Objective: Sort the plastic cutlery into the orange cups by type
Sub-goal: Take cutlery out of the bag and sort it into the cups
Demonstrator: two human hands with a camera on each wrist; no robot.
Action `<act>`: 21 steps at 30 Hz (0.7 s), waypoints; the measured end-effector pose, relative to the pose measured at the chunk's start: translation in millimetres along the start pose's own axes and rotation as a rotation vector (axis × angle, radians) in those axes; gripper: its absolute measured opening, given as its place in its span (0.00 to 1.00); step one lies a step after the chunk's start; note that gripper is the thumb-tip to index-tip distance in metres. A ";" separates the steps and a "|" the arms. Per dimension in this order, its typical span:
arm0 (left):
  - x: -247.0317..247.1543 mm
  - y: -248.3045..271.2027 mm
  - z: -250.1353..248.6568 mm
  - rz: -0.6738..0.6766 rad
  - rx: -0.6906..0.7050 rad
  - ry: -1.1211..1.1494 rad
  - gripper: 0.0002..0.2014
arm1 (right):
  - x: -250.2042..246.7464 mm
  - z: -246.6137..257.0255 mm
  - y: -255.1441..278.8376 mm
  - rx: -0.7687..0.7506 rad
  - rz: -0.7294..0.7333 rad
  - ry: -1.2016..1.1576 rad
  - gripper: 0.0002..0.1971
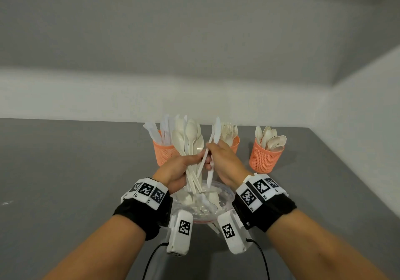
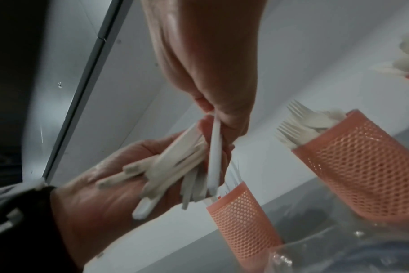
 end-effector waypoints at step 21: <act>-3.0 7.8 -26.0 -0.224 0.281 -0.389 0.18 | 23.4 53.5 5.4 -0.445 -0.052 0.465 0.12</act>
Point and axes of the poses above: each hand's wrist, its own y-axis away from the middle knuckle, its own x-axis out of the palm, z = x × y, the point moved 8 cm from there along -y, towards the middle knuckle, and after that the axes turned 3 degrees about y, right-handed, at the moved point
